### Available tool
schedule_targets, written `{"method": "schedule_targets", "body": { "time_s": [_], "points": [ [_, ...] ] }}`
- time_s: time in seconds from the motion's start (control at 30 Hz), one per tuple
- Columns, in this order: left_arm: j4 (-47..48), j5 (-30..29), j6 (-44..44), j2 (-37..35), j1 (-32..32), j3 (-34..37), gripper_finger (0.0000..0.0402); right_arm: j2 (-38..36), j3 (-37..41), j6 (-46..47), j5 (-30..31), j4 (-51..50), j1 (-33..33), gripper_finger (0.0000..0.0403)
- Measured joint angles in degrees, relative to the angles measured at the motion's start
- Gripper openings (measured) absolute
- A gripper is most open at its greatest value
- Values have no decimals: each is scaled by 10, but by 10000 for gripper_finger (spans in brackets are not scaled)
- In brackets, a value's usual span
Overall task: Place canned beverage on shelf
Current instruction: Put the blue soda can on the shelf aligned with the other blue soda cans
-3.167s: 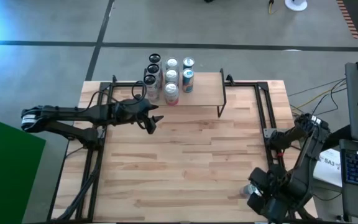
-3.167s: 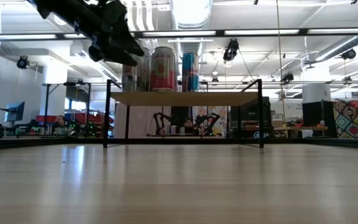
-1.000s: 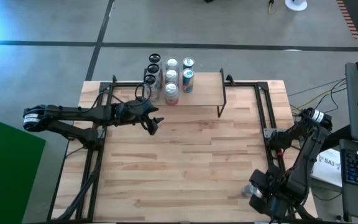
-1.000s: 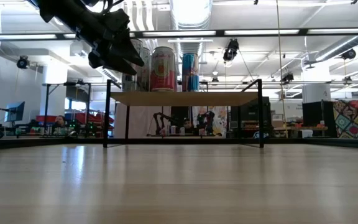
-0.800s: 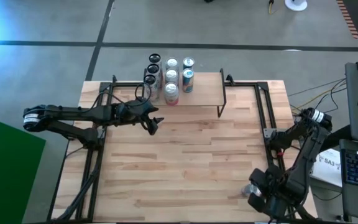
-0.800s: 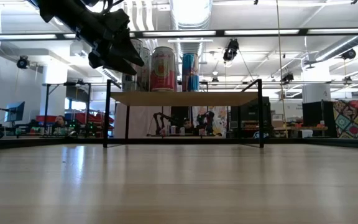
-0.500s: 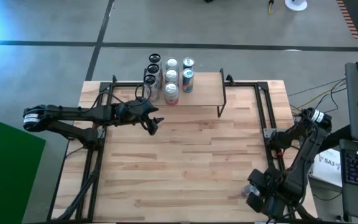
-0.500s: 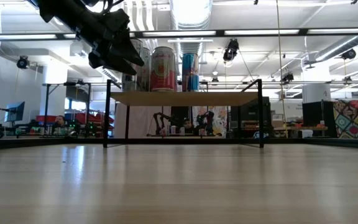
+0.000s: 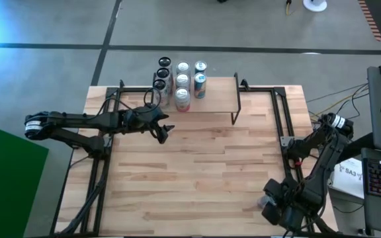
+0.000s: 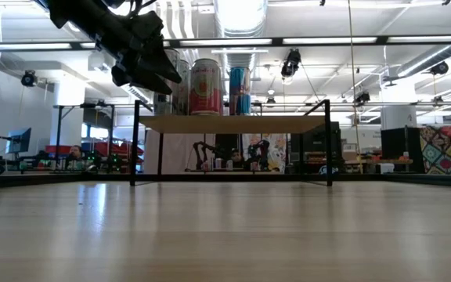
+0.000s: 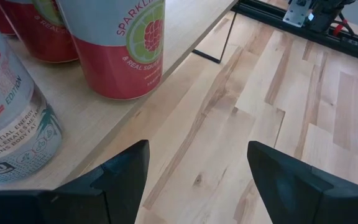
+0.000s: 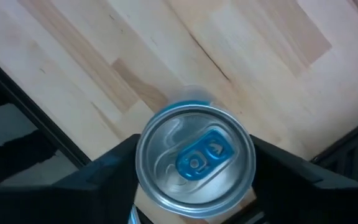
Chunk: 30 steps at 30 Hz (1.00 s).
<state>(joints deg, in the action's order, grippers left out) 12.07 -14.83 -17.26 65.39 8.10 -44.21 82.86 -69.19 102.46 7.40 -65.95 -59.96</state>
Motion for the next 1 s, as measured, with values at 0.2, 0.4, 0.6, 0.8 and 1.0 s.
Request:
{"method": "schedule_targets", "body": {
  "time_s": [0.2, 0.4, 0.6, 0.8, 1.0],
  "points": [
    [0, 0, 0, 0, 0, 0, 258, -7, 2, -5, -3, -5, 0, 227],
    [0, 0, -3, 0, 0, 0, 258, -51, -8, -38, 1, -25, 35, 227],
    [0, 6, -9, -1, 0, 0, 258, -105, -35, -156, 16, -81, 149, 227],
    [9, 6, -16, -24, 0, 0, 258, -120, -97, -384, 10, -92, 328, 227],
    [55, -9, -20, -75, 0, 0, 259, -71, -195, -603, -31, -117, 510, 227]
  ]
}}
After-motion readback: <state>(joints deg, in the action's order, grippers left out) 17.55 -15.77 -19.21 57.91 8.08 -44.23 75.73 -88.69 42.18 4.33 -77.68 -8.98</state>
